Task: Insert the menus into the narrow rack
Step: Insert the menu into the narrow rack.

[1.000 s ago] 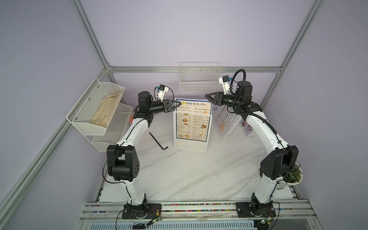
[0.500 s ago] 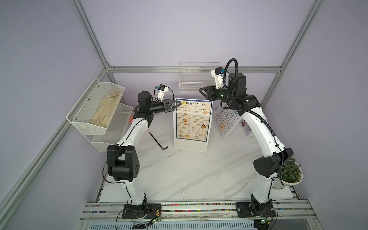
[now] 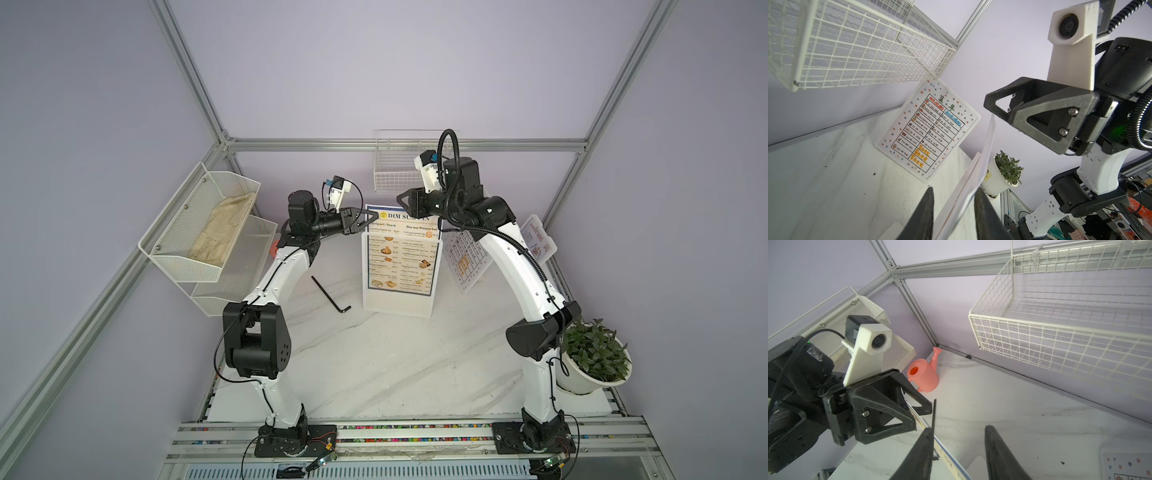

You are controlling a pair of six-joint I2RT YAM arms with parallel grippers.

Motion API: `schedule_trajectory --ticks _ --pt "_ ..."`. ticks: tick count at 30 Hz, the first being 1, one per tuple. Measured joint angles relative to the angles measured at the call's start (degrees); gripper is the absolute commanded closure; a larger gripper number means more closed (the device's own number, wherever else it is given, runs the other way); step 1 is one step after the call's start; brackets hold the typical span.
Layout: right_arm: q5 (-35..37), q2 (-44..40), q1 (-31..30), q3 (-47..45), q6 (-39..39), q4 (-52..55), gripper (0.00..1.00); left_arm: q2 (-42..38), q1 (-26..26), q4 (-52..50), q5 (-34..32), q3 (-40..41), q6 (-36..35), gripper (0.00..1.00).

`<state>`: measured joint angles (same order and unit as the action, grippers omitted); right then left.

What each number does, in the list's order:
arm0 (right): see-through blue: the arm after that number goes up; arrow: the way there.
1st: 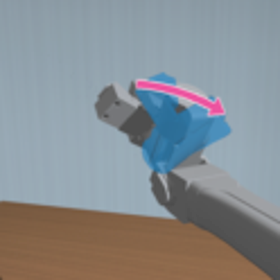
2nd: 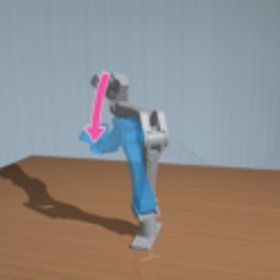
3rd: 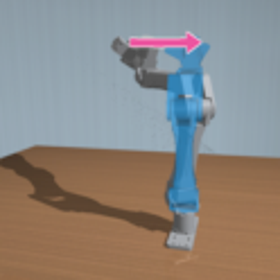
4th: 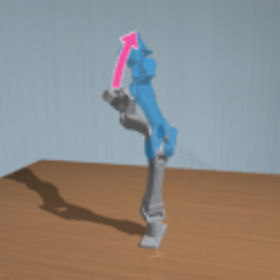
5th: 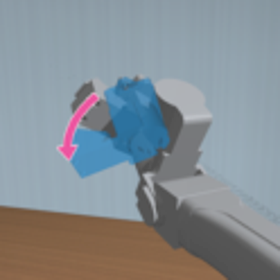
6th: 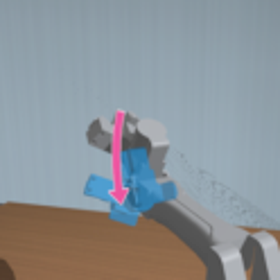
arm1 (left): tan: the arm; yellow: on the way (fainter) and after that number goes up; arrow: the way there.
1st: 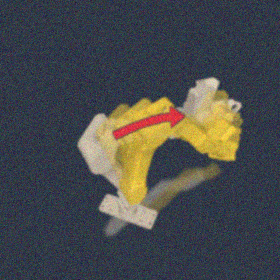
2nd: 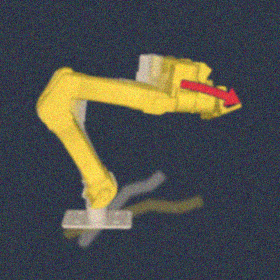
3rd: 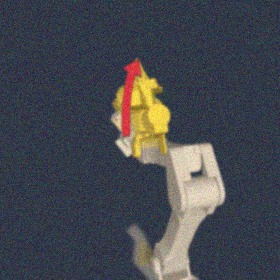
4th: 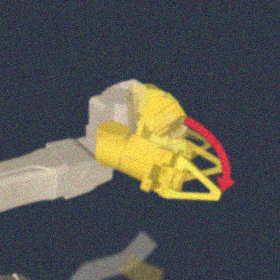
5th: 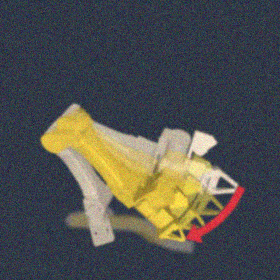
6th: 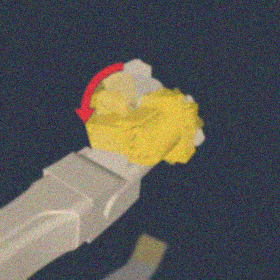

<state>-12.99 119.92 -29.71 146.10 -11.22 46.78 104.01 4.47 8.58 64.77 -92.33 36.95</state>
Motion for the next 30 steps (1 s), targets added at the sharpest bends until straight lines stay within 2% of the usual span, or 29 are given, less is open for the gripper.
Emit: schedule_trajectory --ticks 13,30 --pt "1.01 0.13 -0.35 0.00 0.46 2.23 0.57 -0.31 -0.02 0.09 0.00 0.52 0.00 0.63" --pt "0.42 0.13 -0.92 -1.99 1.01 2.95 0.56 -1.31 -0.22 0.90 0.00 1.86 0.00 0.62"
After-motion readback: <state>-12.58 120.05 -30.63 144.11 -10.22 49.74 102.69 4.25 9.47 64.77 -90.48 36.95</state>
